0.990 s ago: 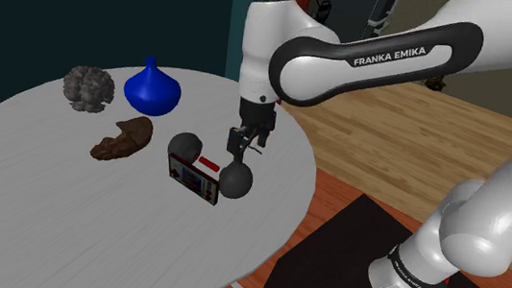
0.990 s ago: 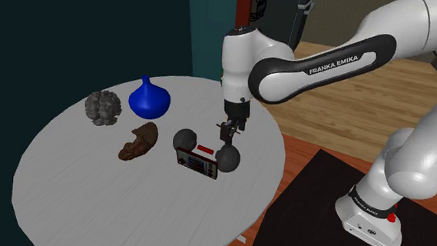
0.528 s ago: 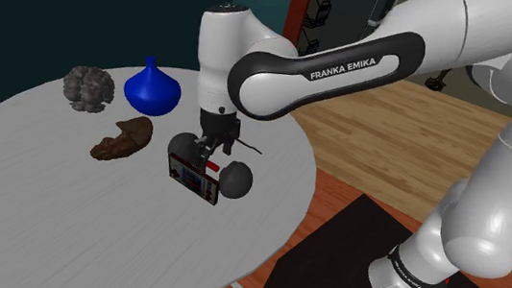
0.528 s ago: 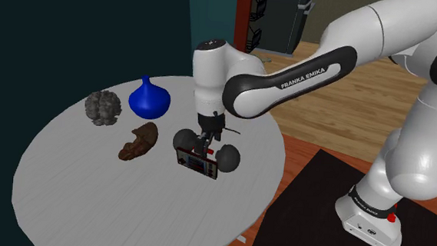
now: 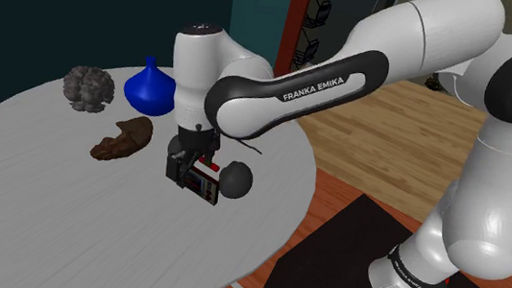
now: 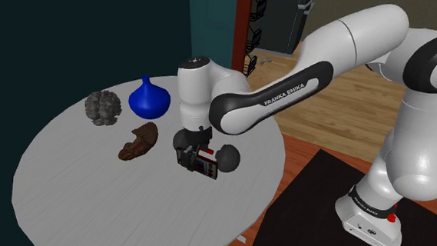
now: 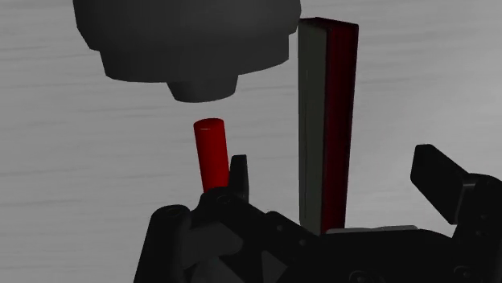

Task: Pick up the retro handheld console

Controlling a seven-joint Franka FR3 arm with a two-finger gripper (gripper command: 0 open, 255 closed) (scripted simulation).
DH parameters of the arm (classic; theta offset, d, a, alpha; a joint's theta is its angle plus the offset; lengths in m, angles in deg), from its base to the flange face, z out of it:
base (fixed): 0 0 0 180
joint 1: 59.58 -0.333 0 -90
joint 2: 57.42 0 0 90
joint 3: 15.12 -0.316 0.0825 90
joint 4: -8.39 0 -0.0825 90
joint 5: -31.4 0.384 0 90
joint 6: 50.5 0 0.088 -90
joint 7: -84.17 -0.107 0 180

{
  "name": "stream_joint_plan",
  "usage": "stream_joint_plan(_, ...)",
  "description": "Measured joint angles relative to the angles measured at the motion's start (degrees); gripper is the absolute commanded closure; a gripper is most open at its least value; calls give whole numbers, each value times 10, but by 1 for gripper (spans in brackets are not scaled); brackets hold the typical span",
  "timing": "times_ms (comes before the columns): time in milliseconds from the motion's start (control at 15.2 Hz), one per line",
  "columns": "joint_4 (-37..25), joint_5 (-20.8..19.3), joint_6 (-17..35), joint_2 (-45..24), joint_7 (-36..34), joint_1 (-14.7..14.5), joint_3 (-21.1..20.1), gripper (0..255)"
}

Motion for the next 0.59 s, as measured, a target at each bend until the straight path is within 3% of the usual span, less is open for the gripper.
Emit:
stream_joint_plan(198, 10, -5, 19, -9, -2, -1, 2, 0)
stream_joint_plan(264, 12, -6, 21, -10, -3, -1, 2, 255)
stream_joint_plan(594, 13, -7, 24, -11, -3, -1, 3, 255)
